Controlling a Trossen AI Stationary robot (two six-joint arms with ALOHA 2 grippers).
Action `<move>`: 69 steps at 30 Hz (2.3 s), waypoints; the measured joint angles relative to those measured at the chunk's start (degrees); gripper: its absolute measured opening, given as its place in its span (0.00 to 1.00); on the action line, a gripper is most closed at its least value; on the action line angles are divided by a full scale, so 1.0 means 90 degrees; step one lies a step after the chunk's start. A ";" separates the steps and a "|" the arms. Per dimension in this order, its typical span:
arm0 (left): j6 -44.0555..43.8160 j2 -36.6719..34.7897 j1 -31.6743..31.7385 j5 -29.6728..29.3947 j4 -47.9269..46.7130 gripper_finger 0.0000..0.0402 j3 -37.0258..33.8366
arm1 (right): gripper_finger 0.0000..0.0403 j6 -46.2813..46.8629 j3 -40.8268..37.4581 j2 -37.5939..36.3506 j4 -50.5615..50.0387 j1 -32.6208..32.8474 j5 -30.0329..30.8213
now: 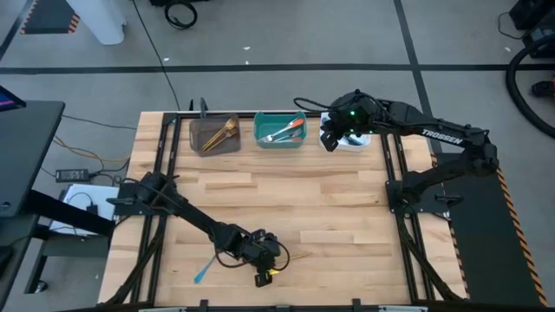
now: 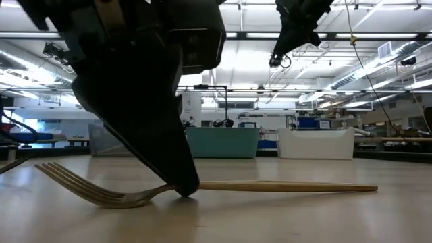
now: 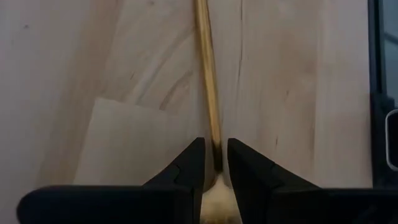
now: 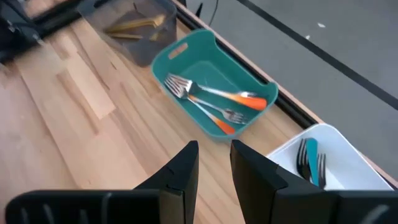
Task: Sort silverware by color (type)
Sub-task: Put the gold fork into the black bin
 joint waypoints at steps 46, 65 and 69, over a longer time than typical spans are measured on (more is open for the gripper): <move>0.0933 -0.3798 0.4279 -0.2993 -0.6555 0.04 -0.0304 | 0.25 -0.1264 -0.0001 0.0041 0.0212 -0.0516 -0.0316; 0.3700 -0.3832 0.7520 -0.1791 -0.3950 0.07 -0.2014 | 0.25 -0.0807 -0.0001 0.0039 0.0212 -0.0490 -0.0369; 0.4116 -0.3832 0.7743 -0.1791 -0.3947 0.11 -0.2014 | 0.25 -0.0505 -0.0001 0.0039 0.0212 -0.0400 -0.0428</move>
